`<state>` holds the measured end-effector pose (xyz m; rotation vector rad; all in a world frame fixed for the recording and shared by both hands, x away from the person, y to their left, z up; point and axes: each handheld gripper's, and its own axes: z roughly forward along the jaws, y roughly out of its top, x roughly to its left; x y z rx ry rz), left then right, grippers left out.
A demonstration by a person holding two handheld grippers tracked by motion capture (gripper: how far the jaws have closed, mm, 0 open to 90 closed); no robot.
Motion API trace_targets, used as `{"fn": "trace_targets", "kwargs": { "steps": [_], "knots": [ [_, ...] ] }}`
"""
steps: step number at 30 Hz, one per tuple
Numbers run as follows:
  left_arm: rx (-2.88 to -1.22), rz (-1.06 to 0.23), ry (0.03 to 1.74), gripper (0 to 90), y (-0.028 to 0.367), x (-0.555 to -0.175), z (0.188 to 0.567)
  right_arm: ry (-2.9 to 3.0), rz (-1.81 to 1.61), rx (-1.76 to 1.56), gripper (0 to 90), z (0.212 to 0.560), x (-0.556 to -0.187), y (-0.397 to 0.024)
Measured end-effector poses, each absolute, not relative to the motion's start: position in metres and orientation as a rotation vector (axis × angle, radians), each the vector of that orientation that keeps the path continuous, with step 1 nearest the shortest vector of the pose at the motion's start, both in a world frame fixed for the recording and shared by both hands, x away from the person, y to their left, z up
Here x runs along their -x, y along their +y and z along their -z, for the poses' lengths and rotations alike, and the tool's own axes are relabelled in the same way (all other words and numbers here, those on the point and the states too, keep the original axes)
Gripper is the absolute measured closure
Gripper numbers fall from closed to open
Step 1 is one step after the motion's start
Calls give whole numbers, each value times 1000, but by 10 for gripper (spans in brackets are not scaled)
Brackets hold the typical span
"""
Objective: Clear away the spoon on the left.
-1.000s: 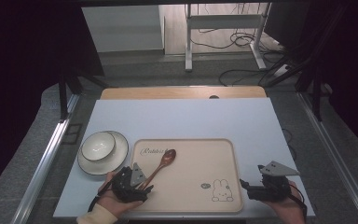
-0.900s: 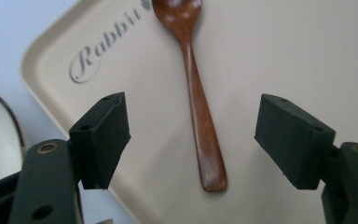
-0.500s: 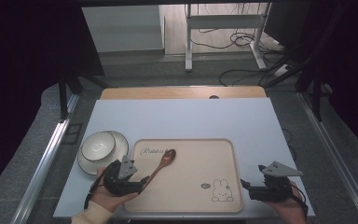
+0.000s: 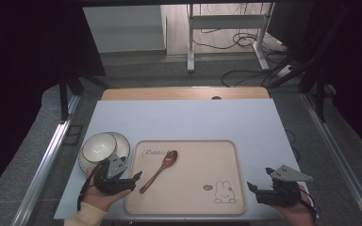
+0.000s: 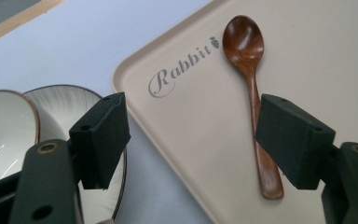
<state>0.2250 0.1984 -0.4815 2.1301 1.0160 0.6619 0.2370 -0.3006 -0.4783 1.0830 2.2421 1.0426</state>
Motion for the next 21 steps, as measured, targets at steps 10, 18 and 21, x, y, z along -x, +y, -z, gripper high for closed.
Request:
{"fn": "trace_targets", "kwargs": {
  "steps": [10,18,21],
  "knots": [
    [-2104,-644,1057,265,214,-213,489,2234,-1025,-1099,147,481,-240,-302],
    [-2114,-633,1045,264,210,-216,490,2228,-1030,-1110,146,482,-241,-304],
    [-2126,-635,1036,264,209,-216,490,2227,-1034,-1102,146,482,-240,-304]
  ]
}}
